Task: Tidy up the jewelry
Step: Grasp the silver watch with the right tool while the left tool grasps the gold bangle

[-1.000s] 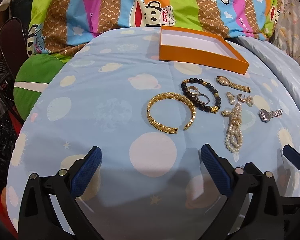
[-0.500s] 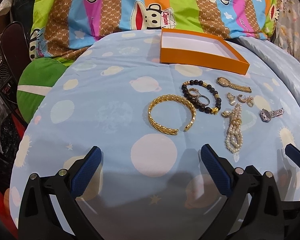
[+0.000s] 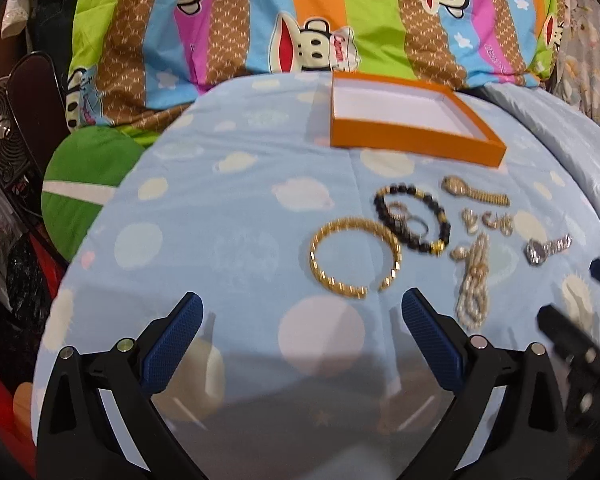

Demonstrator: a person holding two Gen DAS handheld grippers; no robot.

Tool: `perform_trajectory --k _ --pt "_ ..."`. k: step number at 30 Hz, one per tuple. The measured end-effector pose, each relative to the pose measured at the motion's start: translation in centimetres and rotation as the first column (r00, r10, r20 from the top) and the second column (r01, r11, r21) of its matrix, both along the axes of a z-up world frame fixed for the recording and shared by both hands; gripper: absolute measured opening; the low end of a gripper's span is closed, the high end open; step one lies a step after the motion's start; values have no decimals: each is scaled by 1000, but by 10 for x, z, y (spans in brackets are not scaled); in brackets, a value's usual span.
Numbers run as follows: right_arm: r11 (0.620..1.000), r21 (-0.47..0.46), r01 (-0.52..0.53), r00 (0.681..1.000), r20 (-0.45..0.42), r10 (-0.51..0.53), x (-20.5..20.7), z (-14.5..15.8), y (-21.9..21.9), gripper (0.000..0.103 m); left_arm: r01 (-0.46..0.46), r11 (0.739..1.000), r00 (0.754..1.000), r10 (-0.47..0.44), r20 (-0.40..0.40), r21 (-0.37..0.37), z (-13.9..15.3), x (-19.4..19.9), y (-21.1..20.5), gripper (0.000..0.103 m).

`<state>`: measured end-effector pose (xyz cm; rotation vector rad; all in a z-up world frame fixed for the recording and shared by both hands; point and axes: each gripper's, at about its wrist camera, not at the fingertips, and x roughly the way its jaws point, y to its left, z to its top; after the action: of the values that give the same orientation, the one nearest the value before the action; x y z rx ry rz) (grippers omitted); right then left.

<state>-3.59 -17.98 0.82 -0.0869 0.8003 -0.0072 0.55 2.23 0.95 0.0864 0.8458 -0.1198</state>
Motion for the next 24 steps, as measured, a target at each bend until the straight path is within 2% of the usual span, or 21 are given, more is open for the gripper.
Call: perform_trajectory --k 2,5,8,14,19,21,24 --pt "996 -62 -58 998 -4 58 11 2 -11 98 1 1000 1000 0 4 -17 4 7 3 97" --pt "983 -96 -154 988 -23 152 23 -1 -23 95 32 998 999 -33 -37 -48 2 21 5 97" --pt "969 -89 -231 973 -53 227 36 -5 -32 87 36 998 998 -39 -56 -53 -2 27 5 97" --pt "929 -64 -365 927 -121 355 54 -20 -31 77 70 996 991 -76 -108 -58 -11 33 -1 97" --pt "908 7 -418 899 -143 415 66 -24 -33 59 91 995 986 -97 -134 -46 -17 37 -5 97" --pt "900 62 -431 888 -150 435 68 -24 -35 42 95 994 985 -101 -139 -50 -17 39 -5 97" --pt "898 101 -428 884 -157 439 69 -24 -34 27 105 993 983 -111 -143 -51 -18 40 -7 97"
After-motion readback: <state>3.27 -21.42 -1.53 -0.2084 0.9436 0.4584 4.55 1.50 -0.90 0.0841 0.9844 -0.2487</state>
